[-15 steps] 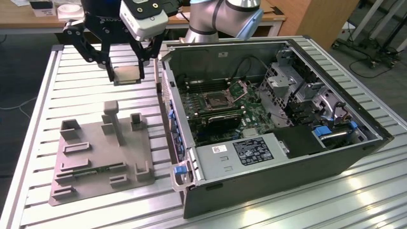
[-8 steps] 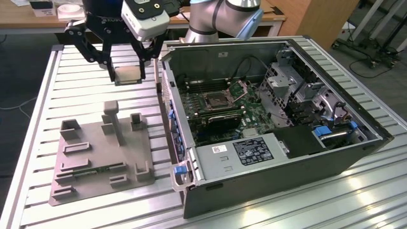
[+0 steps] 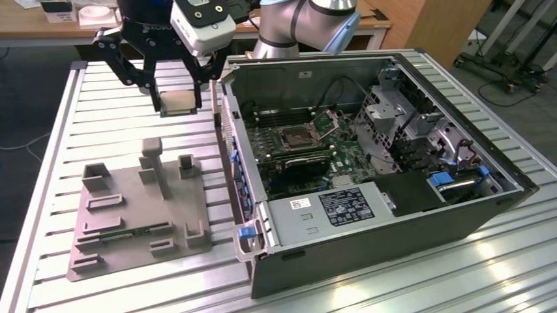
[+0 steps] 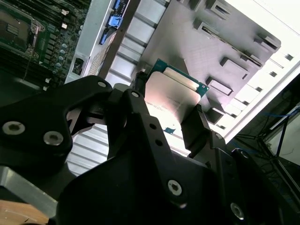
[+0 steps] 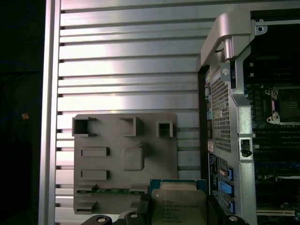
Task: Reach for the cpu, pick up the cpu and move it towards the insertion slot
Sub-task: 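Pick up the cpu and move it towards the insertion slot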
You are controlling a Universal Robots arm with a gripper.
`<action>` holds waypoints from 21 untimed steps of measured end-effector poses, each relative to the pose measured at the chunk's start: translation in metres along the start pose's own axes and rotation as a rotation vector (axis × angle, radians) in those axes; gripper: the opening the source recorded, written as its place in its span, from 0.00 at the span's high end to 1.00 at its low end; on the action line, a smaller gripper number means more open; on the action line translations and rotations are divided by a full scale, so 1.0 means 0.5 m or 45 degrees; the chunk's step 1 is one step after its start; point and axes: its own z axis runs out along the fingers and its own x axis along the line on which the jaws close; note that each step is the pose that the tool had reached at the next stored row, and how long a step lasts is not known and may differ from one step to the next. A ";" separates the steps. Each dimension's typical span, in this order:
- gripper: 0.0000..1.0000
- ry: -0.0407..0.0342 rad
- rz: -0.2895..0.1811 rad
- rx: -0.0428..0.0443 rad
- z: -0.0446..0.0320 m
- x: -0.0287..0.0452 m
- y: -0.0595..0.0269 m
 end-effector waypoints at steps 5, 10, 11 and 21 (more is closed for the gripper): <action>0.46 0.0000 0.000 0.000 0.000 -0.002 0.000; 0.46 0.0000 0.000 0.000 0.001 -0.005 0.001; 0.46 0.0000 0.000 0.000 0.001 -0.006 0.001; 0.46 0.0000 0.000 0.000 0.002 -0.010 0.002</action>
